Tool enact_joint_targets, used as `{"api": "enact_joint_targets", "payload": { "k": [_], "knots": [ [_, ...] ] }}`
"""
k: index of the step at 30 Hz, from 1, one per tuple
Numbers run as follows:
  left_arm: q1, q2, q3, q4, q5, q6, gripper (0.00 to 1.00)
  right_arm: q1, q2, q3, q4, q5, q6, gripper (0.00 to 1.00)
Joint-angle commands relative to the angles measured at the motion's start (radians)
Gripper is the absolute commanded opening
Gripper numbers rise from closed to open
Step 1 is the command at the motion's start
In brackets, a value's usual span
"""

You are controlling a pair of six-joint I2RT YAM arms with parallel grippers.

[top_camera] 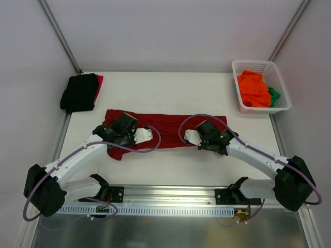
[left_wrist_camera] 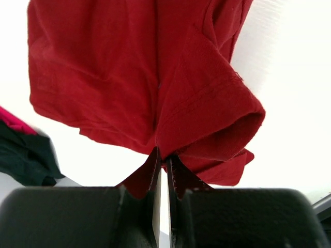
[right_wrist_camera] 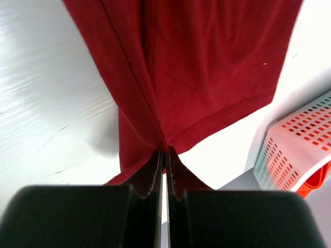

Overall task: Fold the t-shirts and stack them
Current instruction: Fold the tshirt

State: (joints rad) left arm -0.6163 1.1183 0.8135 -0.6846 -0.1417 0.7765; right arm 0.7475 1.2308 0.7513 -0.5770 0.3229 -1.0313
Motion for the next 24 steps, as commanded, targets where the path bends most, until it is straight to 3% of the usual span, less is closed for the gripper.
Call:
{"api": "enact_joint_targets", "payload": {
  "k": [1, 24],
  "knots": [
    [0.042, -0.006, 0.055, 0.008, -0.016, 0.049, 0.00, -0.039, 0.015, 0.048, 0.037, 0.004, -0.030, 0.00],
    [0.211, 0.164, 0.157, 0.161, 0.096, 0.113, 0.00, -0.123, 0.188, 0.181, 0.200, -0.002, -0.046, 0.00]
  ]
}}
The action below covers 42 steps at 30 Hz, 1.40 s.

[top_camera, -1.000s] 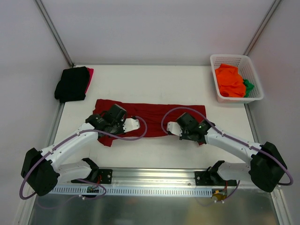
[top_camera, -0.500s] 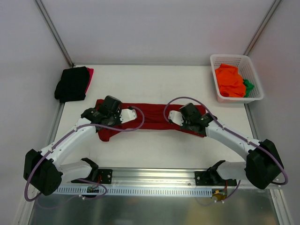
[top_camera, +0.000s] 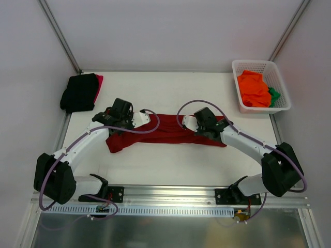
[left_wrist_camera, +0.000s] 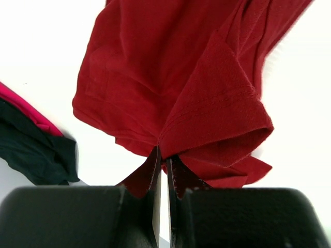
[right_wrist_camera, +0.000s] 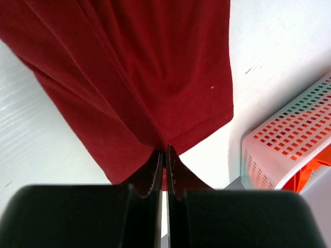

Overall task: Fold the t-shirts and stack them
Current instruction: Fold the tshirt

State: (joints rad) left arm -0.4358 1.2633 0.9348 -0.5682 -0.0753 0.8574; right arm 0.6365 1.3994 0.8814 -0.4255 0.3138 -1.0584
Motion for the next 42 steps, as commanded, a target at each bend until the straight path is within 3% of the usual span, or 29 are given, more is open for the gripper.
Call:
{"api": "enact_joint_targets", "payload": {
  "k": [1, 13, 33, 34, 35, 36, 37, 38, 40, 42],
  "knots": [
    [0.043, 0.024, 0.038, 0.053, 0.034, 0.037, 0.00, -0.015, 0.024, 0.054, 0.062, 0.004, -0.025, 0.00],
    [0.160, 0.137, 0.087, 0.143, 0.107, 0.045, 0.00, -0.077, 0.133, 0.122, 0.125, -0.024, -0.054, 0.00],
    [0.170, 0.289, 0.136, 0.186, 0.131, 0.012, 0.00, -0.123, 0.230, 0.093, 0.165, -0.015, -0.061, 0.00],
    [0.170, 0.297, 0.131, 0.188, 0.131, 0.011, 0.07, -0.123, 0.237, 0.093, 0.168, -0.013, -0.058, 0.01],
    [0.170, 0.300, 0.131, 0.189, 0.134, 0.012, 0.36, -0.121, 0.254, 0.090, 0.171, -0.009, -0.057, 0.10],
    [0.170, 0.306, 0.128, 0.189, 0.134, 0.014, 0.54, -0.121, 0.263, 0.087, 0.175, -0.005, -0.057, 0.27],
    [0.170, 0.306, 0.125, 0.188, 0.135, 0.014, 0.77, -0.121, 0.271, 0.084, 0.195, 0.001, -0.057, 0.55],
    [0.172, 0.308, 0.122, 0.194, 0.132, 0.014, 0.97, -0.123, 0.283, 0.080, 0.208, 0.017, -0.057, 0.64],
    [0.175, 0.301, 0.102, 0.217, 0.128, 0.011, 0.99, -0.123, 0.294, 0.067, 0.263, 0.051, -0.060, 0.79],
    [0.180, 0.294, 0.090, 0.252, 0.117, 0.008, 0.99, -0.124, 0.305, 0.067, 0.292, 0.079, -0.055, 0.80]
  ]
}}
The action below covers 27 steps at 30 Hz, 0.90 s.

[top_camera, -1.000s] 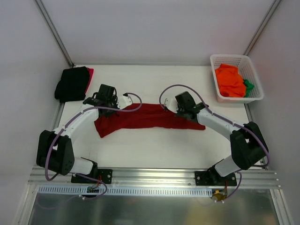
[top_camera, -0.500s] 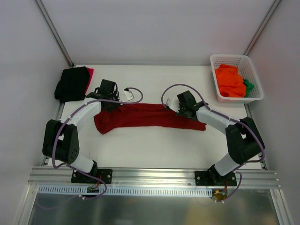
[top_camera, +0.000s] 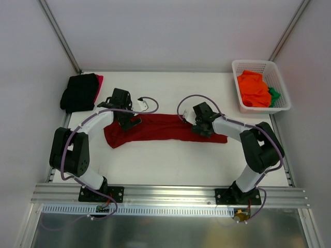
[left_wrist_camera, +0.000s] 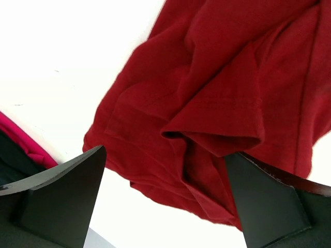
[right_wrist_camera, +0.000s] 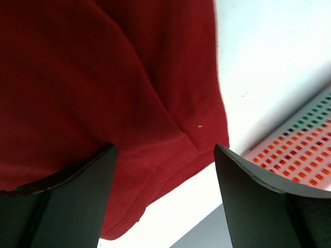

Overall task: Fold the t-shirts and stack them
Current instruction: Fold the tshirt

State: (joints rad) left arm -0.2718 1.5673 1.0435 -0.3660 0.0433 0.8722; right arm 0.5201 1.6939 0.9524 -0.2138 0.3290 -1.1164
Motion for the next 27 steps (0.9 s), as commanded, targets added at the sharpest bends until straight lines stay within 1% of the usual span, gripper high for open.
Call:
{"api": "enact_joint_targets", "payload": {
  "k": [1, 5, 6, 9, 10, 12, 13, 14, 15, 16, 17, 18, 19, 20, 21, 22, 23, 24, 25, 27],
  "knots": [
    [0.019, -0.022, -0.028, 0.061, -0.006, -0.010, 0.99, -0.011, 0.009, -0.007, 0.126, 0.100, 0.006, 0.81],
    [0.032, -0.056, -0.042, 0.105, -0.037, -0.016, 0.99, -0.037, -0.037, -0.015, 0.252, 0.200, 0.004, 0.81],
    [0.043, -0.065, -0.045, 0.114, -0.072, -0.015, 0.99, -0.041, -0.052, -0.015, 0.270, 0.215, 0.004, 0.81],
    [0.072, -0.118, -0.048, 0.150, -0.083, -0.012, 0.99, -0.058, -0.131, -0.024, 0.327, 0.255, 0.004, 0.81],
    [0.101, -0.145, -0.033, 0.150, -0.071, -0.024, 0.99, -0.061, -0.154, -0.023, 0.326, 0.255, 0.009, 0.81],
    [0.127, -0.177, -0.013, 0.148, -0.054, -0.041, 0.99, -0.063, -0.230, -0.004, 0.271, 0.223, 0.062, 0.83],
    [0.147, -0.206, 0.013, 0.144, -0.046, -0.064, 0.99, -0.065, -0.256, 0.017, 0.154, 0.196, 0.097, 0.83],
    [0.152, -0.217, 0.027, 0.112, -0.046, -0.071, 0.99, -0.071, -0.299, 0.044, 0.077, 0.092, 0.136, 0.83],
    [0.152, -0.222, 0.047, 0.081, -0.046, -0.081, 0.99, -0.074, -0.316, 0.107, 0.012, 0.031, 0.209, 0.83],
    [0.151, -0.224, 0.096, 0.032, -0.013, -0.105, 0.99, -0.078, -0.326, 0.140, -0.115, -0.032, 0.246, 0.83],
    [0.148, -0.225, 0.117, -0.028, 0.059, -0.120, 0.99, -0.092, -0.329, 0.176, -0.195, -0.212, 0.272, 0.83],
    [0.148, -0.230, 0.134, -0.133, 0.107, -0.136, 0.99, -0.097, -0.306, 0.260, -0.279, -0.320, 0.286, 0.82],
    [0.145, -0.234, 0.153, -0.189, 0.154, -0.154, 0.99, -0.097, -0.284, 0.299, -0.418, -0.409, 0.306, 0.81],
    [0.128, -0.231, 0.161, -0.250, 0.196, -0.153, 0.99, -0.097, -0.258, 0.330, -0.483, -0.574, 0.302, 0.80],
    [0.114, -0.224, 0.162, -0.346, 0.237, -0.151, 0.99, -0.095, -0.200, 0.357, -0.552, -0.653, 0.281, 0.80],
    [0.097, -0.217, 0.145, -0.385, 0.250, -0.132, 0.99, -0.089, -0.169, 0.400, -0.612, -0.709, 0.252, 0.79],
    [0.082, -0.220, 0.126, -0.405, 0.253, -0.122, 0.99, -0.078, -0.148, 0.402, -0.649, -0.757, 0.244, 0.77],
    [0.054, -0.225, 0.101, -0.407, 0.253, -0.115, 0.99, -0.071, -0.129, 0.396, -0.650, -0.760, 0.231, 0.77],
    [0.045, -0.236, 0.052, -0.407, 0.250, -0.087, 0.99, -0.063, -0.100, 0.378, -0.636, -0.743, 0.231, 0.77],
    [0.029, -0.243, 0.011, -0.410, 0.239, -0.056, 0.99, -0.055, -0.071, 0.378, -0.607, -0.716, 0.240, 0.77]
  ]
}}
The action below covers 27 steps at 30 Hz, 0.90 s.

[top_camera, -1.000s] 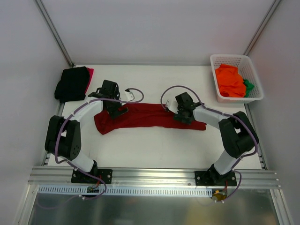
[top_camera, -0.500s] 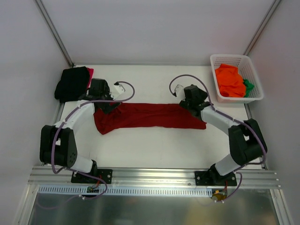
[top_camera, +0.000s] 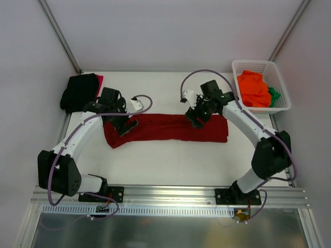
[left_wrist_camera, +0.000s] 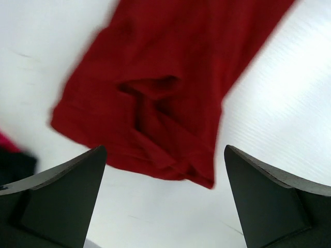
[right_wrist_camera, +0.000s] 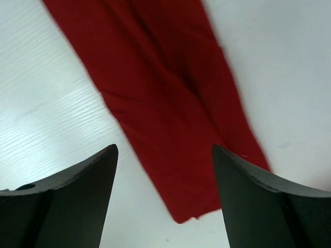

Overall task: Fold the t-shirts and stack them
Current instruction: Fold the tshirt

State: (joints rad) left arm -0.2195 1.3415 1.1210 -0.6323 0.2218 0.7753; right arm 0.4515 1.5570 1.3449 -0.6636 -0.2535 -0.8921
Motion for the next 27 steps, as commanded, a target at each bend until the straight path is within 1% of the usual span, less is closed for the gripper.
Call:
{"api": "enact_joint_targets", "payload": {
  "k": [1, 4, 6, 8, 9, 11, 12, 13, 15, 16, 18, 21, 22, 23, 26, 27],
  "knots": [
    [-0.035, -0.022, -0.101, -0.155, 0.048, 0.073, 0.99, 0.016, 0.089, -0.012, -0.154, -0.130, 0.021, 0.77],
    [-0.058, -0.054, -0.157, -0.153, 0.030, 0.120, 0.99, 0.038, 0.109, 0.003, -0.152, -0.084, 0.027, 0.76],
    [-0.058, -0.065, -0.162, -0.149, 0.060, 0.117, 0.99, 0.052, 0.124, 0.014, -0.153, -0.056, 0.030, 0.76],
    [-0.067, -0.077, -0.170, -0.132, 0.077, 0.107, 0.99, 0.053, 0.138, 0.017, -0.151, -0.067, 0.036, 0.76],
    [-0.075, -0.090, -0.185, -0.065, 0.067, 0.101, 0.99, 0.061, 0.143, 0.016, -0.148, -0.066, 0.039, 0.76],
    [-0.102, -0.165, -0.268, 0.034, 0.044, 0.097, 0.99, 0.070, 0.146, 0.002, -0.134, -0.058, 0.042, 0.76],
    [-0.113, -0.197, -0.308, 0.160, 0.013, 0.099, 0.99, 0.076, 0.147, -0.010, -0.130, -0.053, 0.042, 0.76],
    [-0.122, -0.264, -0.384, 0.216, 0.011, 0.110, 0.99, 0.081, 0.150, -0.015, -0.126, -0.049, 0.042, 0.76],
    [-0.151, -0.295, -0.426, 0.290, -0.011, 0.116, 0.99, 0.084, 0.152, -0.021, -0.120, -0.035, 0.039, 0.76],
    [-0.158, -0.288, -0.444, 0.333, -0.022, 0.116, 0.99, 0.085, 0.153, -0.023, -0.120, -0.032, 0.041, 0.76],
    [-0.167, -0.260, -0.457, 0.368, -0.045, 0.130, 0.99, 0.085, 0.156, -0.023, -0.120, -0.029, 0.042, 0.76],
    [-0.170, -0.206, -0.509, 0.497, -0.101, 0.186, 0.99, 0.085, 0.156, -0.020, -0.116, -0.029, 0.047, 0.76],
    [-0.170, -0.180, -0.533, 0.576, -0.125, 0.214, 0.99, 0.087, 0.158, -0.021, -0.113, -0.027, 0.047, 0.76],
    [-0.169, -0.167, -0.547, 0.618, -0.137, 0.228, 0.99, 0.087, 0.160, -0.021, -0.111, -0.026, 0.048, 0.76],
    [-0.169, -0.085, -0.572, 0.767, -0.186, 0.265, 0.99, 0.092, 0.164, -0.024, -0.111, -0.013, 0.050, 0.75],
    [-0.170, -0.065, -0.573, 0.789, -0.193, 0.271, 0.99, 0.092, 0.163, -0.026, -0.110, -0.010, 0.048, 0.76]
  ]
}}
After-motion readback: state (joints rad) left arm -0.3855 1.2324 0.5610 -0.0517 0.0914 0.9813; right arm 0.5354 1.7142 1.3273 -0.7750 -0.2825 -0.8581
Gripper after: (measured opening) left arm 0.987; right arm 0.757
